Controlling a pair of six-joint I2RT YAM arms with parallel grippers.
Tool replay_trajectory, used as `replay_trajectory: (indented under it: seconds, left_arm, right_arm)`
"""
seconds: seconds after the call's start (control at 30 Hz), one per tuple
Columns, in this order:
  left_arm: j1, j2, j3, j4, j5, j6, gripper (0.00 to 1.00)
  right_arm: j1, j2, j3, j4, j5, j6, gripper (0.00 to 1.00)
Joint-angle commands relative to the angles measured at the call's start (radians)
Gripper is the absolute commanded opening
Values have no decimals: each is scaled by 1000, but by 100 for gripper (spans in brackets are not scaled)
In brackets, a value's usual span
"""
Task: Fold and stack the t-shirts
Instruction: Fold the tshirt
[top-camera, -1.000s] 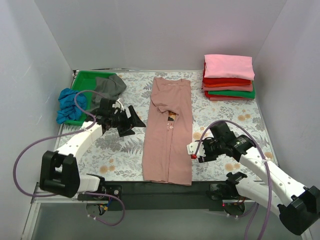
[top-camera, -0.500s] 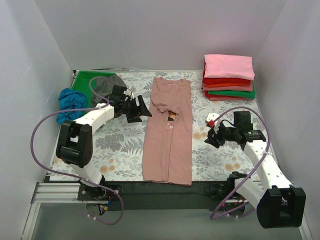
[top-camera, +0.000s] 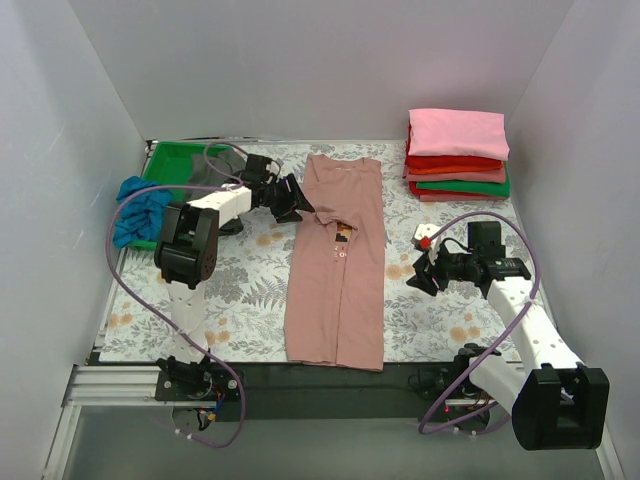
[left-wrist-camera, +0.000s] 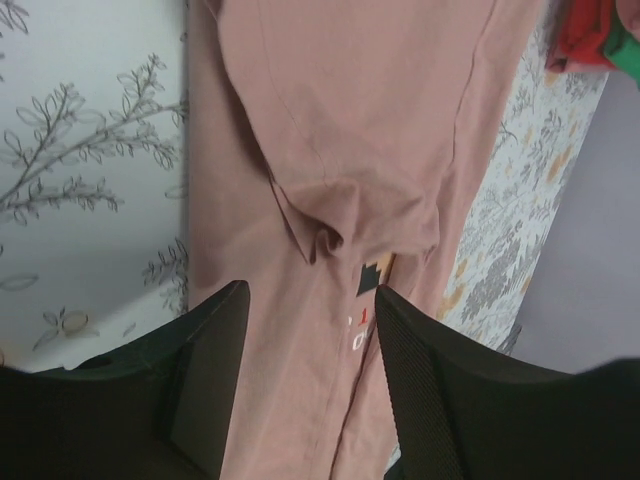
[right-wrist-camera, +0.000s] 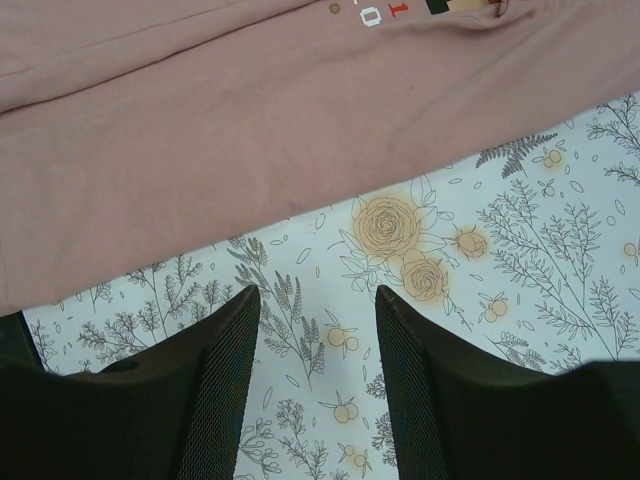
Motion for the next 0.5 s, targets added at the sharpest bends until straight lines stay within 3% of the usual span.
replay_trajectory:
  seconds: [0.0,0.47]
  left_arm:
    - [-12,23,77,34,13,-63,50]
    - [-58,8,29,90,-43,-56,41]
  right_arm:
    - [-6,2,3,26,-29,11,56]
    - [32,103,41,37,-130,31,54]
